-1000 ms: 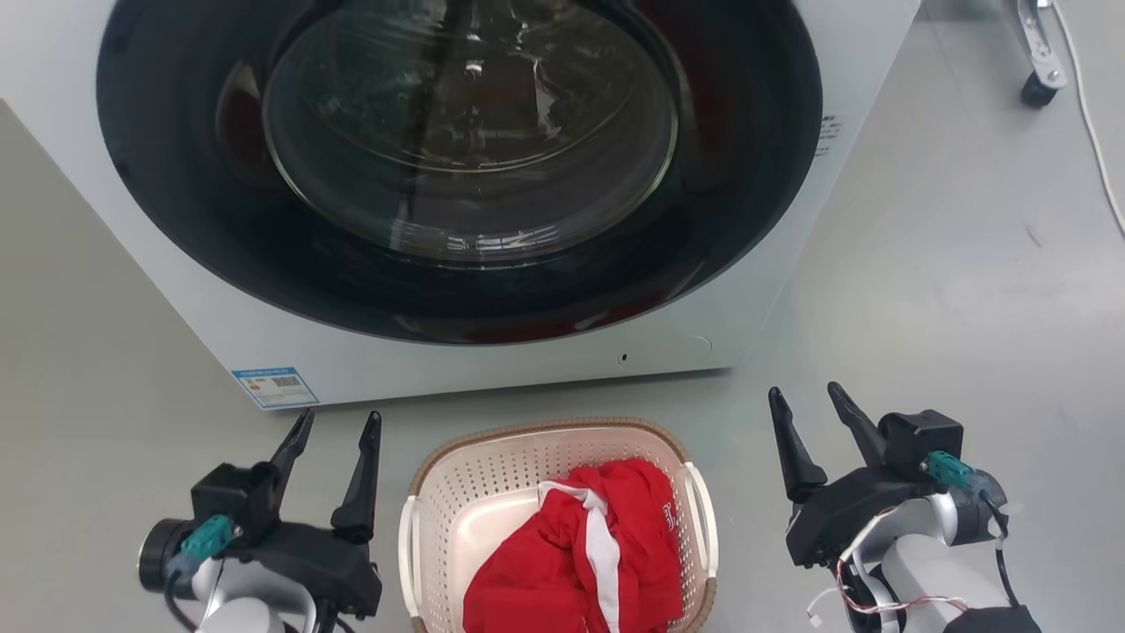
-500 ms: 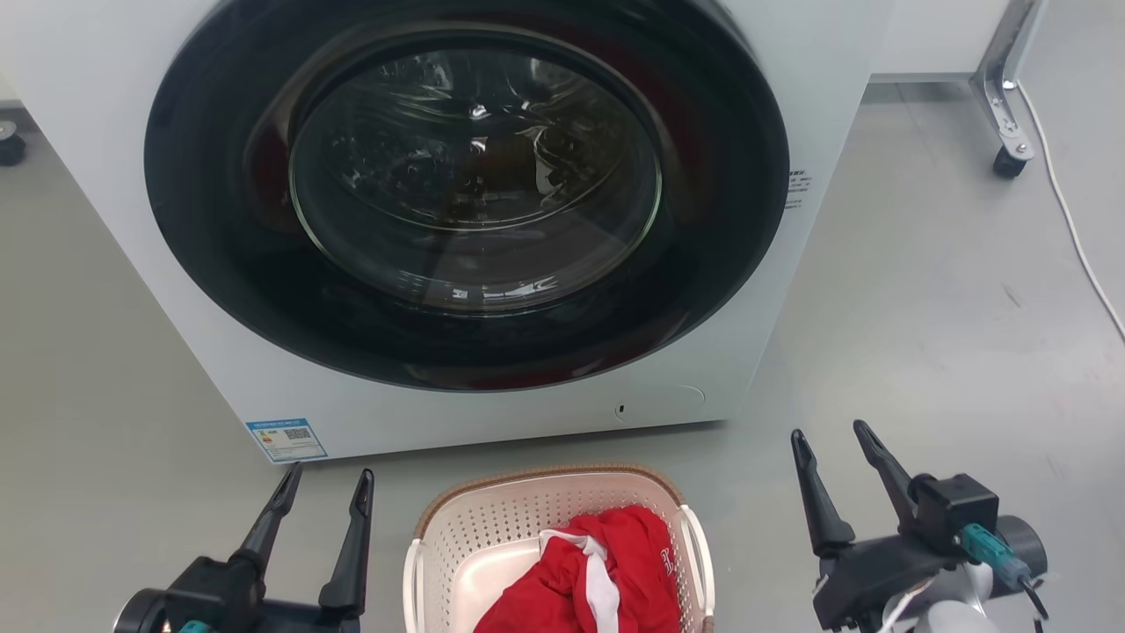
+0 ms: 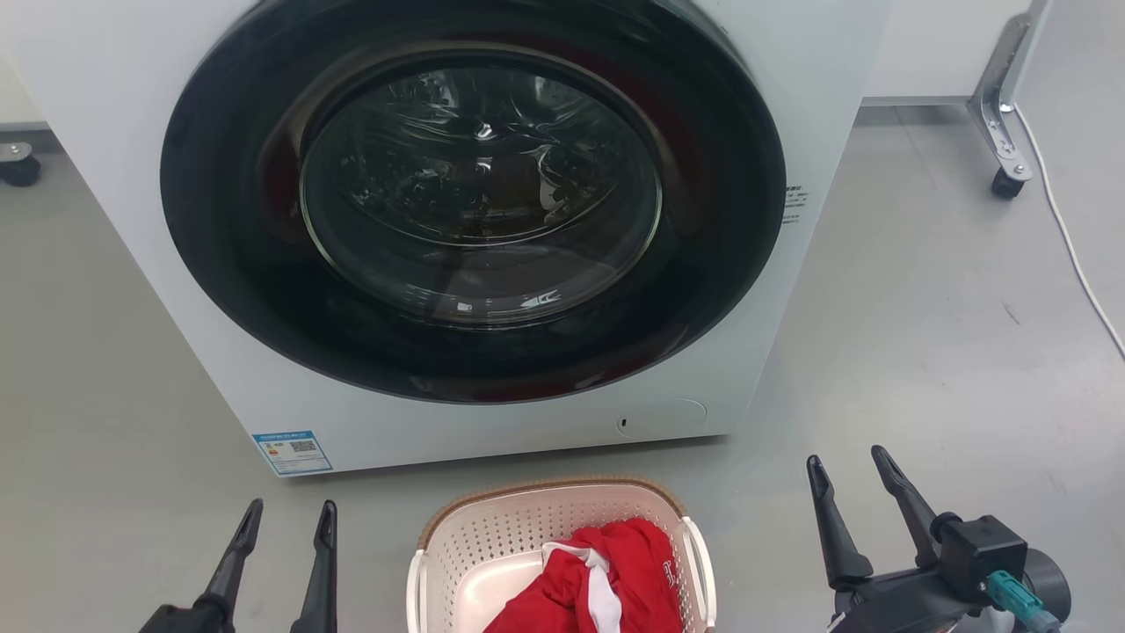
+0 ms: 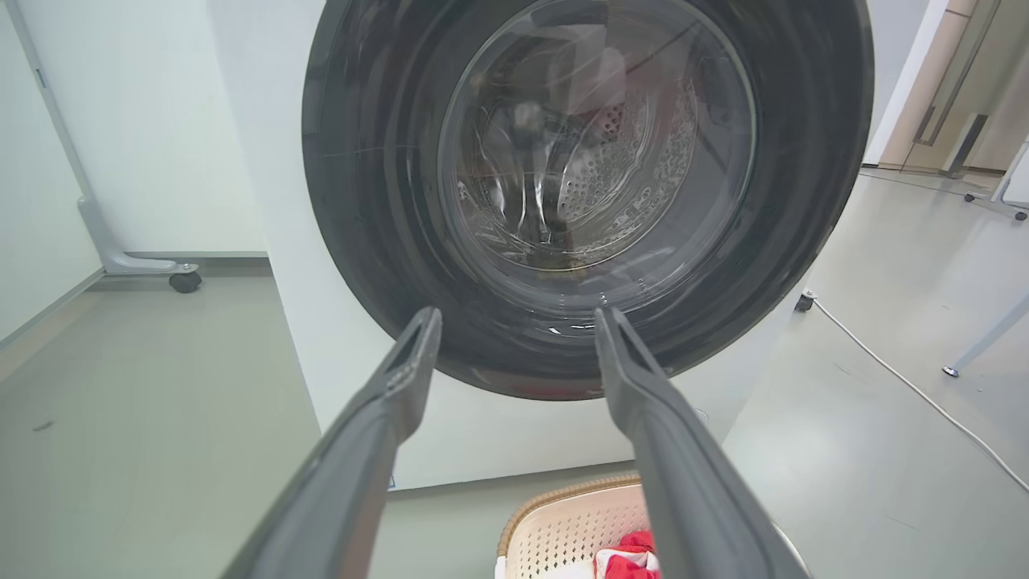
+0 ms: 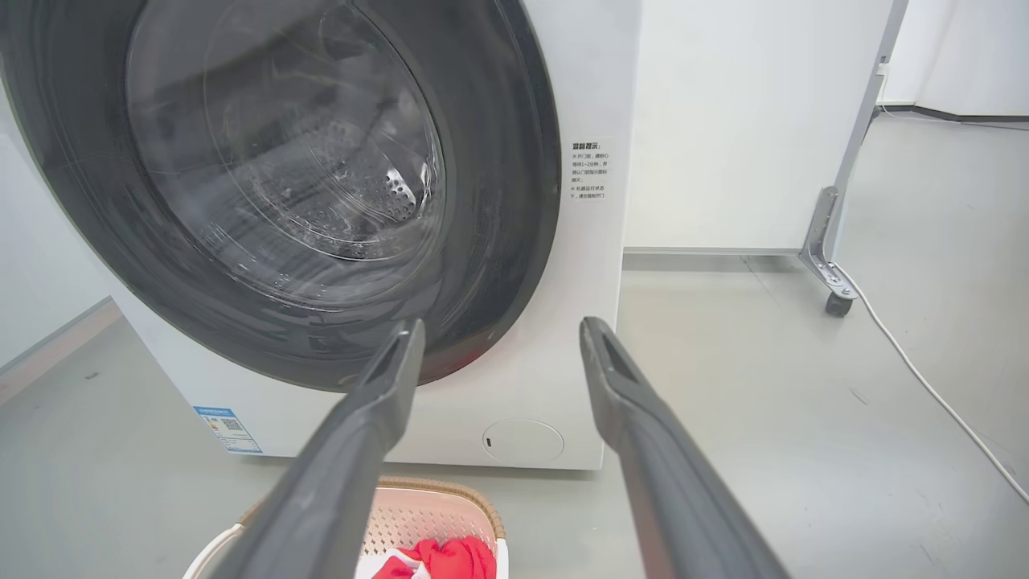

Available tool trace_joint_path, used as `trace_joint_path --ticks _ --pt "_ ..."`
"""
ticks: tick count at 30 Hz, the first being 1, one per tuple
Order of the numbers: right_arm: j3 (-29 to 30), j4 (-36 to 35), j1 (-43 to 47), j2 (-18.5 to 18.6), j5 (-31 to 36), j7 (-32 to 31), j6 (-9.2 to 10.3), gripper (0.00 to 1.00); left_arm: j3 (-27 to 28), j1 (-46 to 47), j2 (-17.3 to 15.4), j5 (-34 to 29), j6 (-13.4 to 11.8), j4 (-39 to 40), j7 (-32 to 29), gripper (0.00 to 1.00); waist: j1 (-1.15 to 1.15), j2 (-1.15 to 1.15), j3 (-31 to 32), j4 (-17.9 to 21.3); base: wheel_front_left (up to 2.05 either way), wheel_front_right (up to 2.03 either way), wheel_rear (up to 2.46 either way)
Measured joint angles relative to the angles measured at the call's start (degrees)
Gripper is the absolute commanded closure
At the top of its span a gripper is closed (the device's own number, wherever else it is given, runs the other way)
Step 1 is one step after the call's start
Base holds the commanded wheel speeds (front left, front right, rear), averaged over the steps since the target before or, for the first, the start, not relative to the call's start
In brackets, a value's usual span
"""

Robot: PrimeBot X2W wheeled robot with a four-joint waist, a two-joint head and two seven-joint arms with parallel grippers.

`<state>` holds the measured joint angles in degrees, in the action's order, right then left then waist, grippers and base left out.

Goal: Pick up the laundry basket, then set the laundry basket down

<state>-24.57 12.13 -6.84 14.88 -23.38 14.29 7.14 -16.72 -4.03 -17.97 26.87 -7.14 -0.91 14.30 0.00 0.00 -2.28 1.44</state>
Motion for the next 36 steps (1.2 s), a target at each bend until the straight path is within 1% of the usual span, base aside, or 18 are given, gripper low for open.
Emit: trace_joint_path --ticks 9,24,25,31,36 --pt "3.16 -2.24 1.94 0.05 2.43 -0.16 0.0 0.0 2.59 -1.29 2.48 -2.47 0.0 0.07 -1.67 0.0 0.0 0.0 0.1 -0.04 0.0 0.0 0.0" --pt "5.31 -5.81 3.63 -1.12 5.56 -2.7 0.0 0.0 3.87 -2.3 4.15 -5.37 0.0 1.92 -4.97 0.0 0.0 0.0 0.32 -0.16 0.0 0.0 0.0" --pt "5.3 -5.77 3.75 -1.2 5.65 -2.88 -0.01 1.0 3.82 -2.3 4.24 -5.36 0.01 1.81 -5.08 1.0 0.0 0.0 0.34 -0.16 0.0 0.0 0.0" --pt "5.1 -3.39 5.5 -2.33 5.06 -3.21 -0.18 1.0 3.49 -2.92 5.44 -4.99 0.15 -0.6 -5.23 1.0 0.0 0.0 0.34 -0.17 0.0 0.0 0.0" --pt "6.36 -3.13 5.46 -2.52 3.22 -3.72 -0.62 1.0 4.19 -2.91 5.72 -2.61 0.65 -1.07 -5.94 1.0 0.0 0.0 0.43 -0.24 0.0 0.0 0.0"
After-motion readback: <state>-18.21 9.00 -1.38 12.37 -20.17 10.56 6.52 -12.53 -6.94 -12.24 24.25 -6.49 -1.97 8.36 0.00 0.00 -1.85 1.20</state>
